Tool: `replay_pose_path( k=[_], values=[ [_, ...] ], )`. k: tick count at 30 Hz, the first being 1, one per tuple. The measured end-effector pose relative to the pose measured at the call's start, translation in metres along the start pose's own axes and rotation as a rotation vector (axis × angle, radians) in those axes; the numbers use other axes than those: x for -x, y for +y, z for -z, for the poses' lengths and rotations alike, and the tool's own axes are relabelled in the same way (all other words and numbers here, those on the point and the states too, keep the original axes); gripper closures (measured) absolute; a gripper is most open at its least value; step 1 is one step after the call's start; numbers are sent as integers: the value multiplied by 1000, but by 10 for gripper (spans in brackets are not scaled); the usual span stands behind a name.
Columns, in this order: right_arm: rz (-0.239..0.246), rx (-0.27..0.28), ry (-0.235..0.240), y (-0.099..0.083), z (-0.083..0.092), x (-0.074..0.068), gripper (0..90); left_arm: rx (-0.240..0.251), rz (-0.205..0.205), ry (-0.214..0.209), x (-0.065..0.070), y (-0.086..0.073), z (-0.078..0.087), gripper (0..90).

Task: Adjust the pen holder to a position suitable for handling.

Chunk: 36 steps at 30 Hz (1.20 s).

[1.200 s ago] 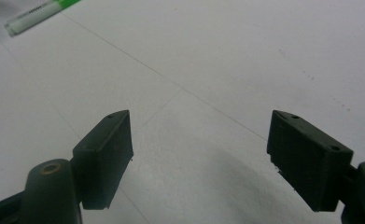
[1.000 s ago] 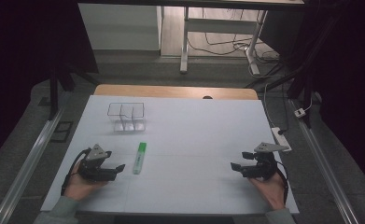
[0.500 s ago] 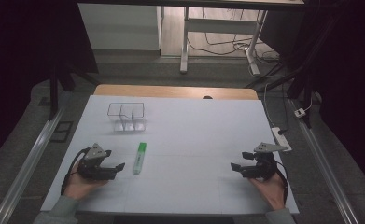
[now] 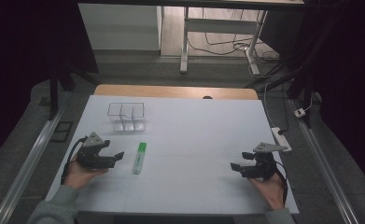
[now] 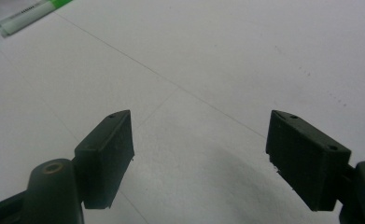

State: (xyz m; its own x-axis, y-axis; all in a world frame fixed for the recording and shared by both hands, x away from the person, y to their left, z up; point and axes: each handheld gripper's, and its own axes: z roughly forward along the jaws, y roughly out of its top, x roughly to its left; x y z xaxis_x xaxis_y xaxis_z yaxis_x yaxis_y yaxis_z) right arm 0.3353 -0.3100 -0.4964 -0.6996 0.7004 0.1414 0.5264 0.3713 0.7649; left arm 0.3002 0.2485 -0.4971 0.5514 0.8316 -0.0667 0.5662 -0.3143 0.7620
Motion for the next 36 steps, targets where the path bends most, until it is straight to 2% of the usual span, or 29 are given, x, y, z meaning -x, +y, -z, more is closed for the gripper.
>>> replay_pose_path(
  k=[10, 12, 17, 23, 27, 36],
  values=[
    [-2, -15, 1, -1, -1, 0, 237, 0, 10, 17, -11, 13, 2, 247],
    [1, -19, 2, -1, -2, 0, 239, 8, 0, 22, -11, 15, 3, 247],
    [2, -18, 4, -1, -2, 0, 239, -7, -11, 29, -14, 20, 2, 251],
    [8, -24, -9, -1, -3, -1, 235, -8, 22, 48, -30, 29, 1, 272],
    [10, -31, -7, -1, -5, -2, 233, -6, 51, 68, -45, 36, 0, 285],
    [13, -26, -11, -1, -5, -2, 230, -7, 71, 94, -61, 43, -3, 338]
  ],
)
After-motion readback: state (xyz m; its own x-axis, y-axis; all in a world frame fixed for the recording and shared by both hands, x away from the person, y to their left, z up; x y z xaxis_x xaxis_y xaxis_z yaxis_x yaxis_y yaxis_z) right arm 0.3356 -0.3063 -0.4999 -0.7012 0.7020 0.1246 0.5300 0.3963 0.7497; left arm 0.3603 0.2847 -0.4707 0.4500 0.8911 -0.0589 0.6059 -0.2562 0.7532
